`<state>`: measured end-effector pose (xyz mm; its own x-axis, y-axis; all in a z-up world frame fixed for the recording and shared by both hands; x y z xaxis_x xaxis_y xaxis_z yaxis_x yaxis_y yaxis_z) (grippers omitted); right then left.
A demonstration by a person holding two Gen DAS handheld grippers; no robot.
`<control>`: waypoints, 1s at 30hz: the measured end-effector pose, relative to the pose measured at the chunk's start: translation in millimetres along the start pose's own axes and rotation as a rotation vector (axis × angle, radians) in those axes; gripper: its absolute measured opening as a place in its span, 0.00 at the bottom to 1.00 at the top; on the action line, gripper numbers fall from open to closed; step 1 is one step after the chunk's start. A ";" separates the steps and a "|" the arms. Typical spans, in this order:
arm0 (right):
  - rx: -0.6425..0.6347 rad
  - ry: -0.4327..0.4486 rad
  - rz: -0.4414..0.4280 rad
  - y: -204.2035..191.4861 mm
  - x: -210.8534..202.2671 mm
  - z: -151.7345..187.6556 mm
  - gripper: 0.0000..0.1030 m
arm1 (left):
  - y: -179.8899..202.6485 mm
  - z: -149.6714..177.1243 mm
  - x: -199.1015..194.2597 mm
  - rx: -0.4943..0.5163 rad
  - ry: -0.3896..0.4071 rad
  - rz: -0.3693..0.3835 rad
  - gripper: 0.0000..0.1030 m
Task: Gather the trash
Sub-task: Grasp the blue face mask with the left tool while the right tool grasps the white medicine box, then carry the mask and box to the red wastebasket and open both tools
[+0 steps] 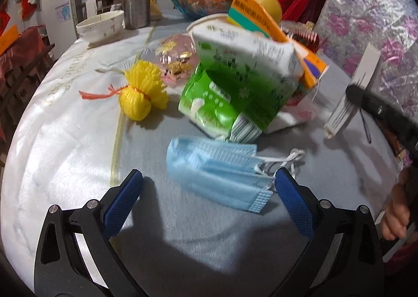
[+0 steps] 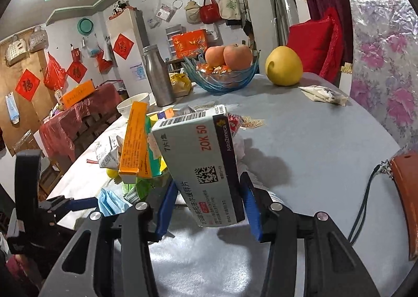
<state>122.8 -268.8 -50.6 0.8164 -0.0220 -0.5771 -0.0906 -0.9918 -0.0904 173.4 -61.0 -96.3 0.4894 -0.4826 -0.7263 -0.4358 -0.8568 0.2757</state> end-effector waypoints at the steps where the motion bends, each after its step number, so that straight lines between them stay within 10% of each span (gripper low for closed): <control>1: 0.000 -0.006 -0.005 -0.6 1.7 0.4 0.46 | -0.2 -1.3 -1.2 0.003 0.011 -0.001 0.88; 8: 0.000 -0.003 -0.018 -0.2 -2.5 3.5 0.46 | -4.7 0.3 -14.5 -0.007 0.033 0.044 0.53; 19: -0.030 0.081 -0.103 -26.6 -44.5 -12.4 0.46 | -53.7 -0.1 -130.0 -0.046 0.238 -0.128 0.52; 30: -0.161 0.064 -0.313 -123.3 -76.7 -17.1 0.46 | -142.9 57.7 -233.0 -0.151 0.271 -0.417 0.53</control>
<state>81.1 -147.0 18.6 0.8246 0.2837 -0.4894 0.2569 -0.9586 -0.1227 78.1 184.3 -2.8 0.7852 -0.1068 -0.6099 -0.0578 -0.9933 0.0996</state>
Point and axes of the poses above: each gripper's, at about its wrist camera, not at the fingertips, and x roughly the way its jaws point, y to its right, z to its underside, the point moved 3 cm from there along x, roughly the way its jaws point, and after that the axes turned 10 degrees about z, right-handed, at the moved point
